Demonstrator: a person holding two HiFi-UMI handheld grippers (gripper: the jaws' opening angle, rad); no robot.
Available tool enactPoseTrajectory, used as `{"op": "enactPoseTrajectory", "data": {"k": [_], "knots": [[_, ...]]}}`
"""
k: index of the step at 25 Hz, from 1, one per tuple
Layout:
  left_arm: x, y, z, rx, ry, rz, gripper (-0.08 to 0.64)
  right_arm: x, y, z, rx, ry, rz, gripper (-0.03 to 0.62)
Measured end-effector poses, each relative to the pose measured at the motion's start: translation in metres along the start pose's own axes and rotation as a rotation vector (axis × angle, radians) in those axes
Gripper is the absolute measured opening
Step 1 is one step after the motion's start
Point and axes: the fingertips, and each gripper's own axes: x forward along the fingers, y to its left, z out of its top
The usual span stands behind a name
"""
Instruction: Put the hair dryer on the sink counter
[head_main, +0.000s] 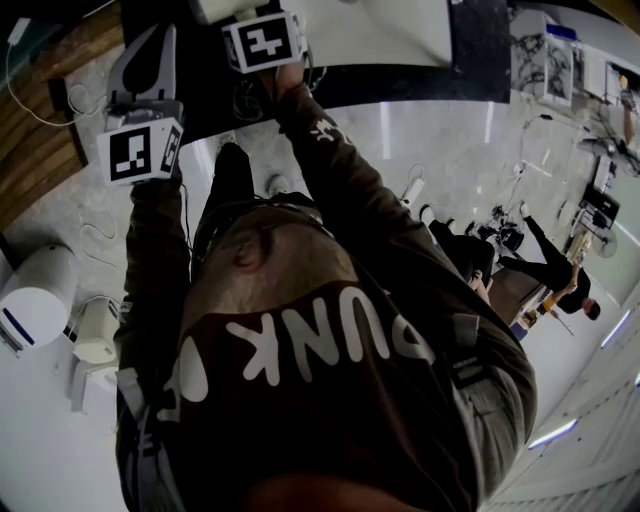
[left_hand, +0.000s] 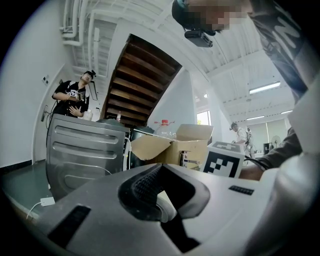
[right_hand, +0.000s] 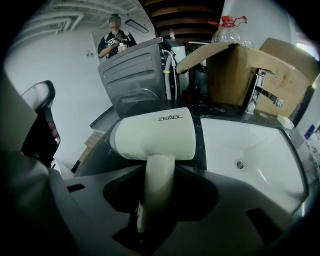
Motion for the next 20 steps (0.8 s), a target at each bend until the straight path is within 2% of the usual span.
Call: {"op": "enactPoseTrajectory", "data": {"k": [3, 6, 15, 17, 20], "knots": [[-0.002, 0.000, -0.001, -0.003, -0.003, 0.002, -0.006, 0.005, 0.000, 0.000, 0.028, 0.024, 0.015, 0.173], [-0.004, -0.002, 0.001, -0.003, -0.006, -0.001, -0.006, 0.004, -0.004, 0.002, 0.015, 0.039, -0.019, 0.176], [-0.009, -0.007, 0.009, 0.017, -0.010, -0.004, -0.006, -0.014, -0.010, 0.009, -0.031, -0.007, -0.058, 0.189], [-0.012, -0.010, 0.011, 0.023, -0.013, -0.004, -0.006, -0.024, -0.006, 0.014, -0.019, -0.046, -0.035, 0.186], [-0.017, -0.017, 0.016, 0.026, -0.016, -0.001, -0.006, -0.049, 0.006, 0.039, -0.005, -0.194, 0.048, 0.181]]}}
